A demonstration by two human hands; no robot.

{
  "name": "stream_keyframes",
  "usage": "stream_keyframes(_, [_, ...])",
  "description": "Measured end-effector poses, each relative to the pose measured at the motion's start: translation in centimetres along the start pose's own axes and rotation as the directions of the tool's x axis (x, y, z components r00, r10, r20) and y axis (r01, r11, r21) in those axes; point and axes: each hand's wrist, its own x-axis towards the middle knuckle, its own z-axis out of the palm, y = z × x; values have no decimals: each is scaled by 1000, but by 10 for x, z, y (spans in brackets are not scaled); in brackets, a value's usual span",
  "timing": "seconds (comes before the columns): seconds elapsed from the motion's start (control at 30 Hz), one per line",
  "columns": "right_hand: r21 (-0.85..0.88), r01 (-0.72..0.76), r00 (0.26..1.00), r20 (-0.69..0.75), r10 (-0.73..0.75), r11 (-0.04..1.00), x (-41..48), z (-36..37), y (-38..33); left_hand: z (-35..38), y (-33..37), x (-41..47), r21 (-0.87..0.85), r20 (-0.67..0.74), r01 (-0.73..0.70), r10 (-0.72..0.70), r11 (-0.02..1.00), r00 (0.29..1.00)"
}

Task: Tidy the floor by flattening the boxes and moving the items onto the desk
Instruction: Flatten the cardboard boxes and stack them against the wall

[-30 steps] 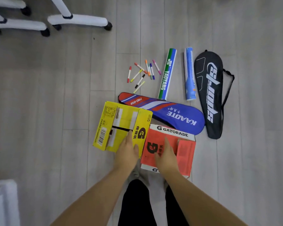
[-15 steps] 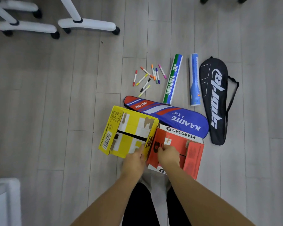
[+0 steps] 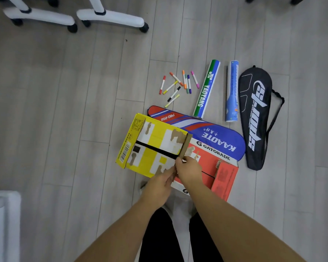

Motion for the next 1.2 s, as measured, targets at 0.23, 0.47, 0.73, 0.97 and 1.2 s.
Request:
stream_keyframes(0.23, [-277, -51, 999, -23, 46, 960, -3, 4, -11, -13, -33, -16, 439, -190, -58, 155, 896, 969])
stream_keyframes(0.47, [-422, 58, 998, 43, -44, 905, -37, 28, -44, -50, -46, -46, 380, -239, 70, 25, 922, 971])
stream_keyframes(0.73, [-598, 252, 968, 152, -202, 761, -81, 83, -97, -94, -78, -92, 360, -320, 229, -110, 904, 941])
stream_keyframes(0.97, [-675, 350, 936, 226, -270, 650, -137, 147, -182, -185, -110, -152, 310, -418, 320, -174, 895, 892])
stream_keyframes(1.2, [-705, 466, 880, 306, -364, 535, -156, 228, -277, -263, -158, -168, 190, -492, 449, -311, 873, 813])
